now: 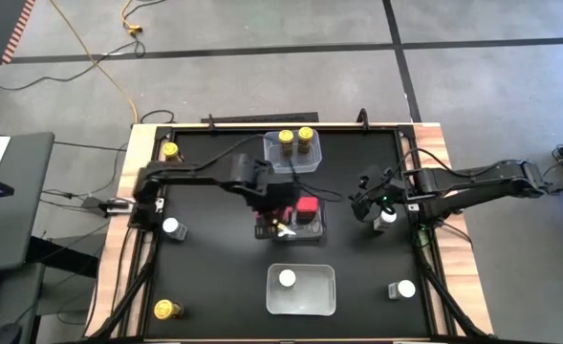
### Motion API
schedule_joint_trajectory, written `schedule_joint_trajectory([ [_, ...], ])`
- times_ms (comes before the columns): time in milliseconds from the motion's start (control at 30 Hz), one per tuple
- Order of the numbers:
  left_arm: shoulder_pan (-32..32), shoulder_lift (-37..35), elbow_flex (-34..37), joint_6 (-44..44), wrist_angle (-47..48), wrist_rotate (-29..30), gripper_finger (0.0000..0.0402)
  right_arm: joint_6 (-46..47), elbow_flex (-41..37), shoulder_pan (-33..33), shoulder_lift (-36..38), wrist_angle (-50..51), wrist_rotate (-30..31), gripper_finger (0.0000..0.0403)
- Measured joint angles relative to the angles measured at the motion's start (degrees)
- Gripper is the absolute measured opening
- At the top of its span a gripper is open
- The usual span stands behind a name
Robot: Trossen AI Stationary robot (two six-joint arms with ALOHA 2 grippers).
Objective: Sort spices by type
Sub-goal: Put the red seasoning can into the black bin
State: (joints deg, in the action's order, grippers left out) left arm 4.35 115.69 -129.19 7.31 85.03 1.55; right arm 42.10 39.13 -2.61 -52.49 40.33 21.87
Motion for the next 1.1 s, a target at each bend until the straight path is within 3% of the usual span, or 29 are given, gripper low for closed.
schedule_joint_trajectory([
  [367, -0.8, 9.6, -3.4, -3.8, -0.3, -3.6, 0.0218, 0.2, 0.0, 0.0, -3.5, 1.5, 0.0, 0.0291],
  [1100, -0.9, 15.1, -1.7, -4.6, -2.9, -2.8, 0.0216, 1.4, 0.0, 0.0, -3.5, 2.3, 0.0, 0.0291],
])
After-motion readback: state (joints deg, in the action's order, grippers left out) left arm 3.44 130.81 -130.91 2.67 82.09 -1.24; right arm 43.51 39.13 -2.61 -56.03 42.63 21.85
